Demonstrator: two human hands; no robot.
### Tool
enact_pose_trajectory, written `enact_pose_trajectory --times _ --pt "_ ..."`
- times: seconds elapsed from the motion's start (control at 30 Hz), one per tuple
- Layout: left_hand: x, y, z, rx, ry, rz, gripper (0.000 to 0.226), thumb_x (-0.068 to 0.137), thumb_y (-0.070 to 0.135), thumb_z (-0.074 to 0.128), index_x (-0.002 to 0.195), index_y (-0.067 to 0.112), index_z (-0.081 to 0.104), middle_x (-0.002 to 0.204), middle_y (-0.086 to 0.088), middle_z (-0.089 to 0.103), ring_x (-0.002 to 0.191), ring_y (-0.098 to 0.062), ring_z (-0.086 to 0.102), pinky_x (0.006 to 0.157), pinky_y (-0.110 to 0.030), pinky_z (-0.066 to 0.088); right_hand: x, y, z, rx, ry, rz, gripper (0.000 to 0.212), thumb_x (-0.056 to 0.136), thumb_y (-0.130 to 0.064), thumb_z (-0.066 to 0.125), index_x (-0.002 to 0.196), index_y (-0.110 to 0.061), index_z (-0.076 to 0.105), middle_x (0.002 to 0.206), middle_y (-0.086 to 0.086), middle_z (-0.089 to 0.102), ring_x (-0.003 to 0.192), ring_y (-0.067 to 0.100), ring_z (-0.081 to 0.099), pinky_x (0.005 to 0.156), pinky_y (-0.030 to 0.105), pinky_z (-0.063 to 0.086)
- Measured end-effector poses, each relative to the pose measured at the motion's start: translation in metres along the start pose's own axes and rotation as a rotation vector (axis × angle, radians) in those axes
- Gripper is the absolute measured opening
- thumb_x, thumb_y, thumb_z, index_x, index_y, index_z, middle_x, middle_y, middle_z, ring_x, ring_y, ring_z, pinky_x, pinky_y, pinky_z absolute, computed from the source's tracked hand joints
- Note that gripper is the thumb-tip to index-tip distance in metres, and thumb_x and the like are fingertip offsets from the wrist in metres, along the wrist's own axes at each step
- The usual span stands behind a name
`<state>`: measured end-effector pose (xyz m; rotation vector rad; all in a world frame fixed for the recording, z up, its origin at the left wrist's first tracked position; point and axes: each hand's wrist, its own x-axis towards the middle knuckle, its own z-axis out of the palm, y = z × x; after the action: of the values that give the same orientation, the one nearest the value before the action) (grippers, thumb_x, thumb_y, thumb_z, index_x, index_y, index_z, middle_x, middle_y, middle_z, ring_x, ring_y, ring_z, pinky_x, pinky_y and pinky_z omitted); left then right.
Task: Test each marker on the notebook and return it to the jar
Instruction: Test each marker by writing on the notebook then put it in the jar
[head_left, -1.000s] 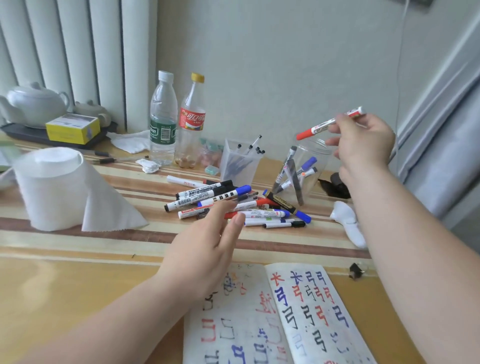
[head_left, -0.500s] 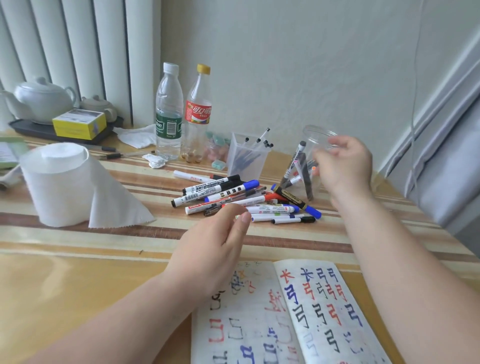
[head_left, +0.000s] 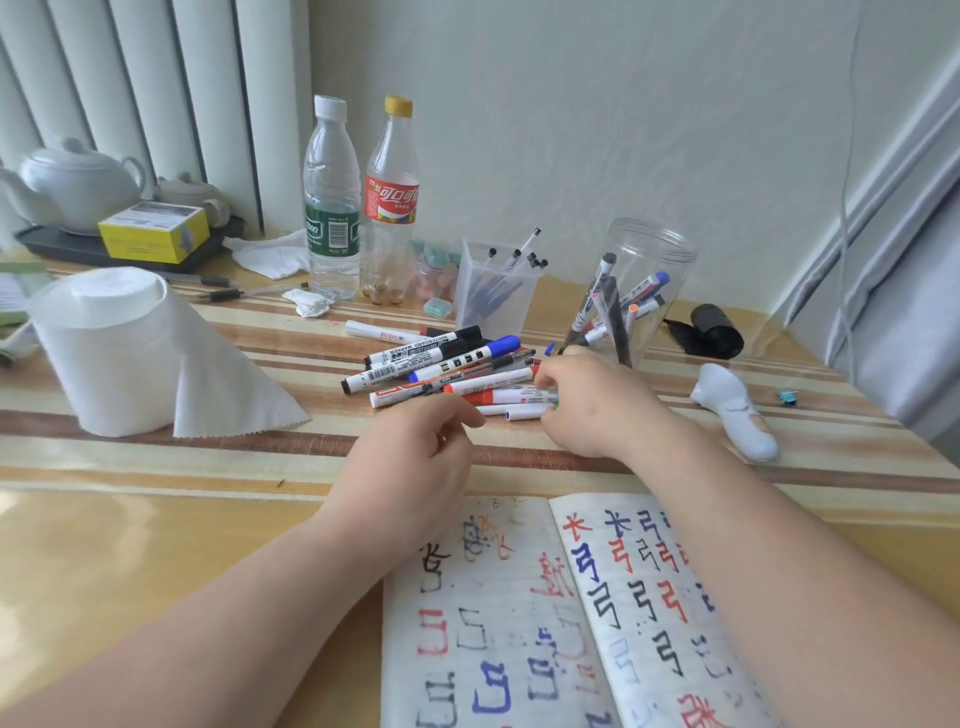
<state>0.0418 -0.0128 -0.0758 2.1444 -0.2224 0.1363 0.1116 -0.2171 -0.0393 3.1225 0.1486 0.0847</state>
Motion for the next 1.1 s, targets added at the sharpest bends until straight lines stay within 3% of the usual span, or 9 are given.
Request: enact_pose_trajectory --times 0.1,0.23,0.37,0.47,0.6,0.67,0.83,1.0,1.1 --pt "0.0 0.001 -0.001 -0.048 0.089 0.047 0.022 0.099 0.024 0.05 0.097 0.034 0.07 0.076 0.016 0.067 0.07 -0.002 0.059 0.06 -0.027 0.044 0.003 -0.003 -0.006 -0.045 -0.076 0.059 0.015 0.085 -0.03 0.061 0.099 -0.027 0.063 0.098 -0.006 0.06 0.087 0.017 0.058 0.061 0.031 0.042" --pt "0.001 0.001 -0.003 -0.076 0.14 0.09 0.021 0.101 0.033 0.053 0.085 0.027 0.065 0.074 0.008 0.065 0.068 -0.018 0.06 0.064 -0.042 0.053 -0.005 -0.004 -0.019 -0.085 -0.096 0.03 0.006 0.082 -0.028 0.065 0.085 -0.026 0.06 0.088 -0.002 0.063 0.076 0.017 0.059 0.06 0.032 0.049" --pt "-0.002 0.002 -0.004 -0.061 0.147 0.148 0.016 0.099 0.031 0.057 0.086 0.032 0.066 0.074 0.018 0.064 0.062 -0.016 0.058 0.06 -0.034 0.048 -0.027 0.004 -0.037 -0.111 -0.108 0.047 0.01 0.078 -0.031 0.072 0.08 -0.026 0.063 0.082 -0.001 0.065 0.073 0.019 0.062 0.062 0.035 0.055" --pt "-0.004 0.002 -0.004 -0.061 0.122 0.21 0.008 0.099 0.033 0.06 0.097 0.033 0.068 0.069 0.014 0.06 0.061 -0.013 0.056 0.059 -0.031 0.044 -0.048 0.016 -0.043 0.174 -0.155 0.091 0.016 0.069 -0.031 0.076 0.07 -0.021 0.063 0.064 -0.006 0.066 0.06 0.016 0.06 0.055 0.032 0.048" --pt "-0.009 0.007 -0.003 -0.122 0.079 0.255 0.018 0.099 0.036 0.062 0.113 0.026 0.06 0.068 0.009 0.058 0.06 -0.01 0.054 0.058 -0.023 0.039 -0.075 0.012 -0.029 1.136 -0.423 0.085 0.009 0.069 -0.016 0.071 0.066 -0.015 0.063 0.057 0.012 0.057 0.042 0.02 0.05 0.036 0.021 0.028" --pt "-0.011 0.009 -0.003 -0.152 0.039 0.276 0.02 0.098 0.036 0.063 0.112 0.025 0.056 0.07 0.008 0.059 0.06 -0.011 0.054 0.057 -0.024 0.041 -0.082 0.007 -0.016 1.387 -0.457 0.079 0.004 0.072 -0.012 0.068 0.071 -0.012 0.064 0.059 0.018 0.057 0.039 0.022 0.051 0.033 0.018 0.02" --pt "-0.013 0.009 -0.002 -0.156 -0.013 0.312 0.025 0.097 0.037 0.064 0.119 0.028 0.057 0.094 0.015 0.063 0.079 -0.012 0.06 0.065 -0.024 0.048 -0.086 -0.004 0.007 1.609 -0.468 0.029 0.007 0.075 -0.017 0.063 0.069 -0.014 0.06 0.061 0.013 0.049 0.047 0.022 0.044 0.04 0.025 0.027" --pt "-0.011 0.005 -0.004 -0.022 -0.094 0.498 0.074 0.092 0.003 0.07 0.153 0.033 0.039 0.136 0.011 0.051 0.106 -0.017 0.06 0.07 -0.019 0.052 -0.09 0.011 0.005 1.423 -0.714 -0.216 0.019 0.086 -0.026 0.061 0.075 -0.012 0.053 0.057 0.013 0.046 0.036 0.017 0.036 0.035 0.019 0.03" --pt "-0.008 0.004 0.001 -0.018 -0.127 0.544 0.048 0.093 0.013 0.075 0.137 0.024 0.059 0.12 0.008 0.063 0.096 -0.017 0.064 0.071 -0.024 0.052 -0.092 0.016 0.005 1.418 -0.791 -0.259 0.024 0.087 -0.027 0.065 0.09 -0.005 0.056 0.055 0.011 0.044 0.034 0.013 0.032 0.035 0.017 0.027"
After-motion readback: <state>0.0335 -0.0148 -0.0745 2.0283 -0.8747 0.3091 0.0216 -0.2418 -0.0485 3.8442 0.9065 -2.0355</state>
